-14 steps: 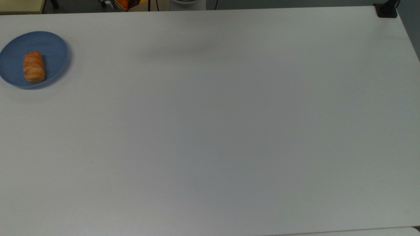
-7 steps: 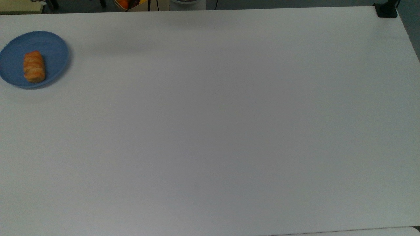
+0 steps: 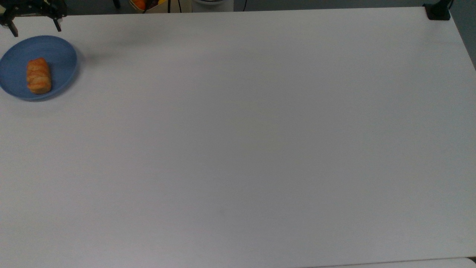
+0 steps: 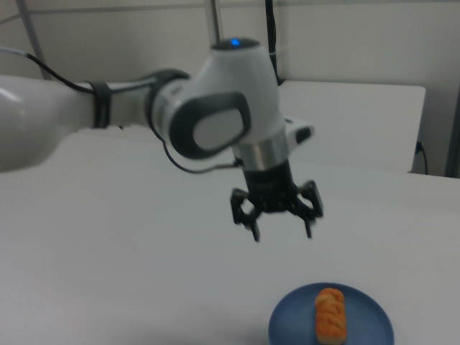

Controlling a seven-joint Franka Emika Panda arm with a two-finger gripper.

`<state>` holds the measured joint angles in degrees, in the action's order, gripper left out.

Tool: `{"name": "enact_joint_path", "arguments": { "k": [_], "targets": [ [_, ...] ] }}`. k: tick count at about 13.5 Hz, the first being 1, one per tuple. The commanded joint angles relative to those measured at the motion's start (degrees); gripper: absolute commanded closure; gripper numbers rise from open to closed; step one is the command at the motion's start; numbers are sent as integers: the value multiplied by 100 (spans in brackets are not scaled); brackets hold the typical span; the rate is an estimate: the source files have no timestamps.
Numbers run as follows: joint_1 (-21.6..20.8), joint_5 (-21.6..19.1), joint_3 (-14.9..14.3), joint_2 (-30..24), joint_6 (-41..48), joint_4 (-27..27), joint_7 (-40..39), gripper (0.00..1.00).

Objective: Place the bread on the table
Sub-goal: 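Move the open gripper over the bread roll on the blue plate and lower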

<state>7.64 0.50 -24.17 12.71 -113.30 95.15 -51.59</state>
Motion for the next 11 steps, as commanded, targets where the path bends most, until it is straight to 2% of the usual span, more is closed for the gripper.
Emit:
{"name": "enact_joint_path", "arguments": {
  "k": [1, 6, 11],
  "targets": [
    [150, -138, -53, 398, -710, 188, -36, 0],
    [387, -217, -53, 917, -1729, 469, 35, 0],
    [555, -243, -35, 1313, -2275, 566, 35, 0]
  ]
}}
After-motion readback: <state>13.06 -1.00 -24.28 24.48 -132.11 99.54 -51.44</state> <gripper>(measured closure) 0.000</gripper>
